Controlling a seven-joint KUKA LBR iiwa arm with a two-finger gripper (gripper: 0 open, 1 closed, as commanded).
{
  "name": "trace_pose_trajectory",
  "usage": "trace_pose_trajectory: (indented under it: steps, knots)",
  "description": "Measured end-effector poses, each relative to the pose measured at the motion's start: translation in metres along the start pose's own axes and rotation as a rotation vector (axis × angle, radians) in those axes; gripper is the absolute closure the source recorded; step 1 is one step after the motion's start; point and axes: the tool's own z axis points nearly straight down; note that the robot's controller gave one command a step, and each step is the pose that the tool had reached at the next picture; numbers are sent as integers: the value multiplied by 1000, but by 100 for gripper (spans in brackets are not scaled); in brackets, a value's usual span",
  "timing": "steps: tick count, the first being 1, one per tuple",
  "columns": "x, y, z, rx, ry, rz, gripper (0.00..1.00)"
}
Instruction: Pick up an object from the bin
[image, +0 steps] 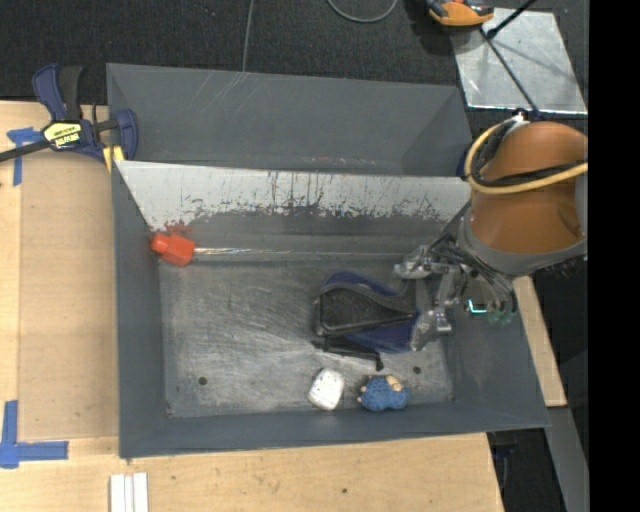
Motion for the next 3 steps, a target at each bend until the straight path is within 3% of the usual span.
trace_pose_trajectory:
  steps: [1, 2, 3]
  knots:
    - [-19, 31, 77, 3, -26, 39, 0]
    - [-20, 31, 77, 4, -31, 39, 100]
    - [-24, 33, -30, 1, -9, 45, 100]
